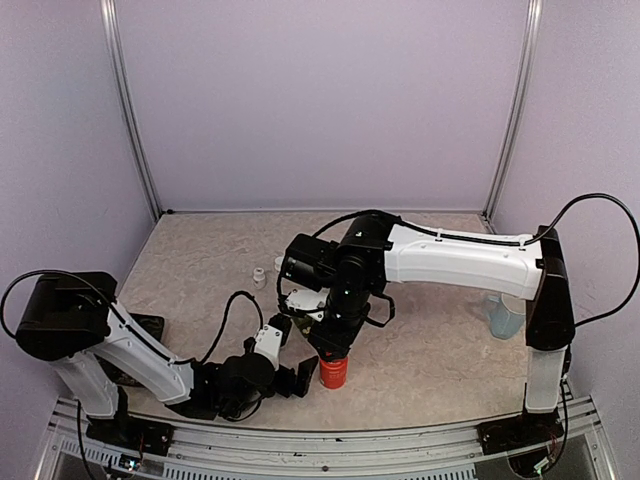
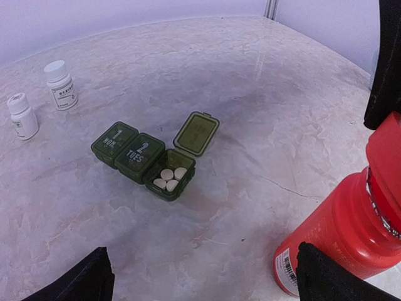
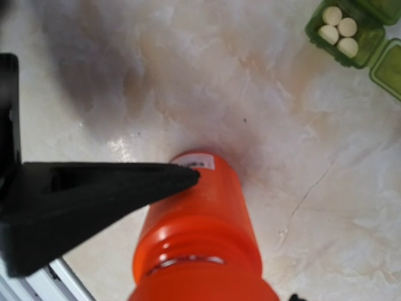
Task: Sort the pills into containers
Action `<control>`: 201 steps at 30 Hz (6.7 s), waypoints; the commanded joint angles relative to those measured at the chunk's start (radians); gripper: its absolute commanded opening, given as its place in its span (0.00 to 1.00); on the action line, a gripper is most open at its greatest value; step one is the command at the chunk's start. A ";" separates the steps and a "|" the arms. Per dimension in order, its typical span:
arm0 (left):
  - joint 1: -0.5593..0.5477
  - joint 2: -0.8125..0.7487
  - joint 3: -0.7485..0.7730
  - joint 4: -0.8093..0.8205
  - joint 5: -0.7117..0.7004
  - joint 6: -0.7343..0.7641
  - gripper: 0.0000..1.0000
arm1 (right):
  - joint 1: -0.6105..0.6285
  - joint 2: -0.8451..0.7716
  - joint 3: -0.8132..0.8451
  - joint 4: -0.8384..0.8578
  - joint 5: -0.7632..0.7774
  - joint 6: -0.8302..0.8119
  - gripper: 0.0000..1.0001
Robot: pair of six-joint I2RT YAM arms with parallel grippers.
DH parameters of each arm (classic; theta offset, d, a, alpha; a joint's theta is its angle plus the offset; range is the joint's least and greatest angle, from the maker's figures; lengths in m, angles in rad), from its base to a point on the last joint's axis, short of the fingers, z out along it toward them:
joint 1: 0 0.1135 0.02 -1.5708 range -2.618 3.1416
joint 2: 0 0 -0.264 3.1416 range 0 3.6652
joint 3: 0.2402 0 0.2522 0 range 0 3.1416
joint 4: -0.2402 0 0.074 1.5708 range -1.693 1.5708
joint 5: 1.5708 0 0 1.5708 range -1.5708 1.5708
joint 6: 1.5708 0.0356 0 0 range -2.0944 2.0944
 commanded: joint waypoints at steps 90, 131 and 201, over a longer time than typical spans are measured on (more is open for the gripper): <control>0.063 -0.136 -0.035 -0.104 0.000 -0.134 0.99 | 0.034 -0.721 -1.133 1.398 0.010 -0.284 0.81; 0.071 -0.087 -0.065 -0.039 0.034 -0.157 0.99 | -0.074 -0.557 -1.106 1.361 -0.228 -0.278 0.68; 0.073 -0.080 -0.051 -0.064 0.021 -0.171 0.99 | -0.053 -0.483 -1.053 1.286 0.005 -0.025 0.42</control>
